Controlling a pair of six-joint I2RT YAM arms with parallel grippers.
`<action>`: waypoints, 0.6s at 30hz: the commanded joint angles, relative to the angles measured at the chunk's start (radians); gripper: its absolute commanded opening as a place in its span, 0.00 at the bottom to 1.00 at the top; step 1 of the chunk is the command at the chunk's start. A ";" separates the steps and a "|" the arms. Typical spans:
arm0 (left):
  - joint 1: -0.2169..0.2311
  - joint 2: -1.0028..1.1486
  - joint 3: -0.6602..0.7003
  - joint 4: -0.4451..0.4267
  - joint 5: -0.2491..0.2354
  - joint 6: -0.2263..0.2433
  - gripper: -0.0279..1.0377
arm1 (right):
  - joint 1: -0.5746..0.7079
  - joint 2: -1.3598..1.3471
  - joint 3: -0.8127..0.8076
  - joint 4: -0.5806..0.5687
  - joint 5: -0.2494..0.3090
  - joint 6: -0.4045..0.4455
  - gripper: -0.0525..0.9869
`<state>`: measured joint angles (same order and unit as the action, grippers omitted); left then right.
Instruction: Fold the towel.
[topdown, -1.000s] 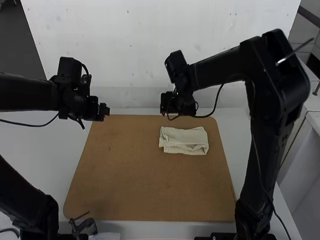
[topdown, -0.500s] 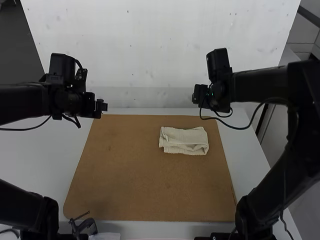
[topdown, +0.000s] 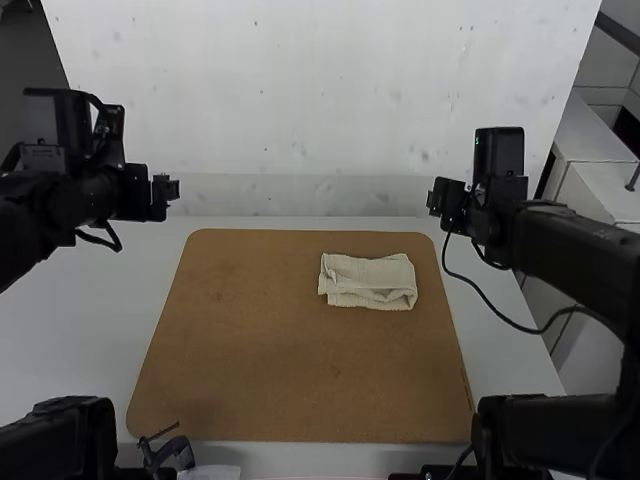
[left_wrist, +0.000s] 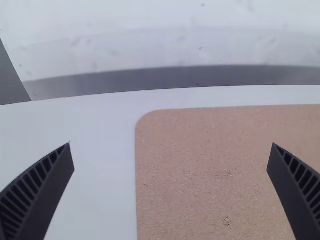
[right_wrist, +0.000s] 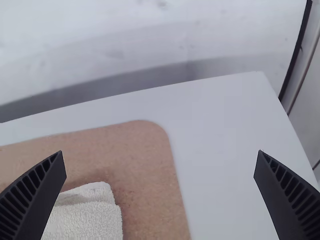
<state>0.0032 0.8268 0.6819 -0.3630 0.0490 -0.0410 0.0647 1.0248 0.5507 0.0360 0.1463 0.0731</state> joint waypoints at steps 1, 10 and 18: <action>0.035 -0.120 0.005 -0.047 -0.018 0.036 0.96 | -0.023 -0.072 -0.034 0.024 -0.019 -0.033 0.98; 0.069 -0.387 0.007 -0.145 -0.035 0.046 0.96 | -0.025 -0.295 -0.132 0.045 -0.040 -0.039 0.98; 0.063 -0.557 -0.116 -0.126 -0.018 0.044 0.96 | -0.025 -0.482 -0.173 0.010 -0.079 -0.041 0.98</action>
<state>0.0654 0.3321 0.6281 -0.5217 0.0231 -0.0109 0.0483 0.6025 0.3748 0.0521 0.0986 0.0410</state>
